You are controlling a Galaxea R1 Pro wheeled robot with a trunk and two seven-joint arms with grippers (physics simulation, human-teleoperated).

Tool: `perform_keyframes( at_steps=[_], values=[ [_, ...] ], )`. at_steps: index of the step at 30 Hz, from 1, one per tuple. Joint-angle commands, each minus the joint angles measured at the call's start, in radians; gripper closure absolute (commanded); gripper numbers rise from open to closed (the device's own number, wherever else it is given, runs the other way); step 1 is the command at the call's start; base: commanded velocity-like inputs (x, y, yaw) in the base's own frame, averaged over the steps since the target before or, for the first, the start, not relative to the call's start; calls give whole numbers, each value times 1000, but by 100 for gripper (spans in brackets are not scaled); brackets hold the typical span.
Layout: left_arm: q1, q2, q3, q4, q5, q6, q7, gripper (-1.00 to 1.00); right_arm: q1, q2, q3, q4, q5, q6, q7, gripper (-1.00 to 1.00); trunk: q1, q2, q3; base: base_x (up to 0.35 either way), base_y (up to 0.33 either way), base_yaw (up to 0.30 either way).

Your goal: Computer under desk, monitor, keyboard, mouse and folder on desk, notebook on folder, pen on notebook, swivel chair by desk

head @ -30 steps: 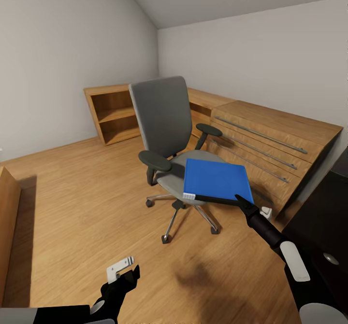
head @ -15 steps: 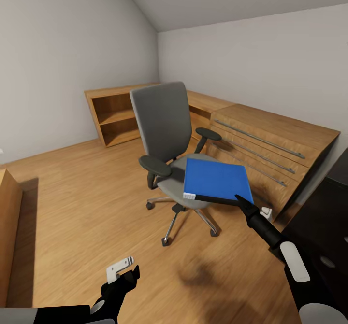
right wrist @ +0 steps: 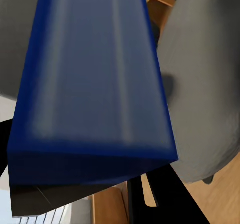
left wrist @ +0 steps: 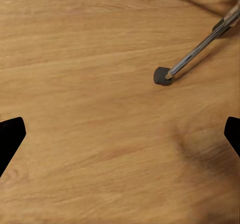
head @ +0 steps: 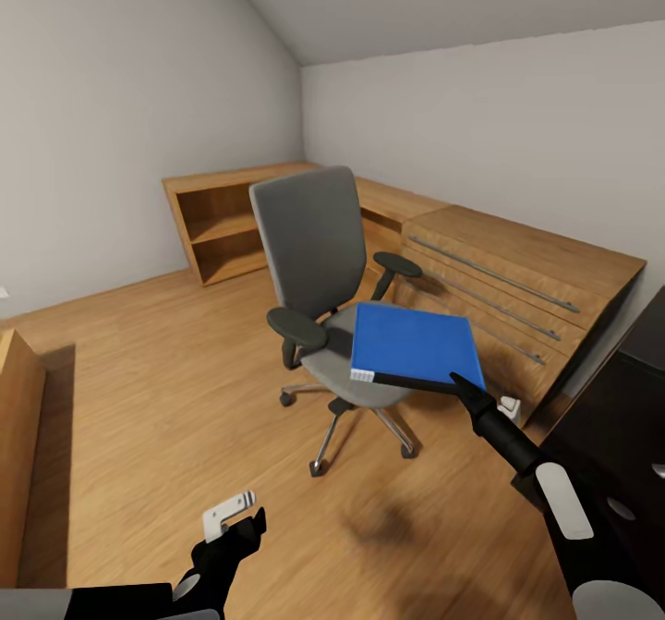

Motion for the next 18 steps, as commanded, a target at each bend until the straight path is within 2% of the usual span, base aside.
perform_keyframes(
  at_steps=[1, 5, 11, 18],
  values=[
    [-2, 0, -2, 0, 2, -3, 2, -100, 0, 0, -2, 0, -7, 9, -1, 100, -4, 7, 2, 0, 0, 0],
    [-2, 0, -2, 5, 4, -5, 4, -100, 0, -1, -2, 0, -7, 9, -1, 100, -19, 35, 15, -10, 0, 0],
    [-2, 1, -2, 7, 4, -26, 4, -100, 0, -1, -2, 0, -6, 8, -1, 100, -42, 77, 34, -237, 0, 0],
    [-2, -7, -14, 9, 3, -31, 4, -100, 0, -1, -2, 0, -3, 8, 0, 100, -69, 126, 59, -59, 0, -20]
  ],
)
